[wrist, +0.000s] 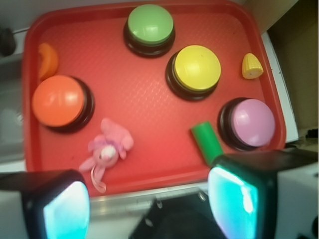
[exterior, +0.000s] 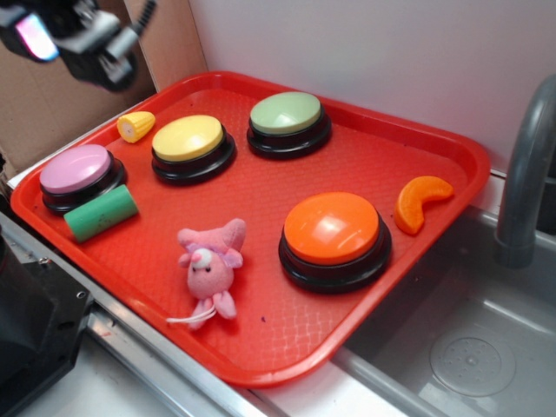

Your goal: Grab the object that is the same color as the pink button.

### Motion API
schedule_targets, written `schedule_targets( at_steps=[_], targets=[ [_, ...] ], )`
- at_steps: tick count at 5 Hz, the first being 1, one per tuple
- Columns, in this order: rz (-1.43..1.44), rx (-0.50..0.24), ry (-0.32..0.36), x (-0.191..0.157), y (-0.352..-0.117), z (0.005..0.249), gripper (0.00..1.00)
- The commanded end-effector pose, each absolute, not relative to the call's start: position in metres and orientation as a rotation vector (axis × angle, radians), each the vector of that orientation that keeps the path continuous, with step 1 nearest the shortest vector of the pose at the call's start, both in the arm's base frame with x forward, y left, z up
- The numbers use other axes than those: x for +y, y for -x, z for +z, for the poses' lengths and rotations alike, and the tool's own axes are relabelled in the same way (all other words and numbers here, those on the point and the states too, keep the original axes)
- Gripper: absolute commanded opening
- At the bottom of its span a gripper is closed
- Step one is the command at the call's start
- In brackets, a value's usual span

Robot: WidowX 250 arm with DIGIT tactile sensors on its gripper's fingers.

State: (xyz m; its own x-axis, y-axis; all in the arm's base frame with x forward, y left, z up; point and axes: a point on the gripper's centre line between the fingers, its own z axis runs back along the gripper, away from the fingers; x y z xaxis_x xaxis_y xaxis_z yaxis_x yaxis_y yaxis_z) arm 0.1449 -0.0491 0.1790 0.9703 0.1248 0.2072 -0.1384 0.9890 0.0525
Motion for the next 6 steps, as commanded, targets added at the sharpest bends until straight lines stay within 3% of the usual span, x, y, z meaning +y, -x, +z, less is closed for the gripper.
schedule_targets(
  at_steps=[1,3,4,6],
  targets=[
    [0.085,-0.212,0.044,-0.078,-0.175,0.118,1.0],
    [0.053,-0.162,0.077,-0.089,-0.176,0.07,1.0],
    [0.062,-0.173,0.012,-0.094,-0.176,0.05,1.0],
    [0.115,-0.17,-0.049,-0.097,-0.173,0.031,1.0]
  ],
)
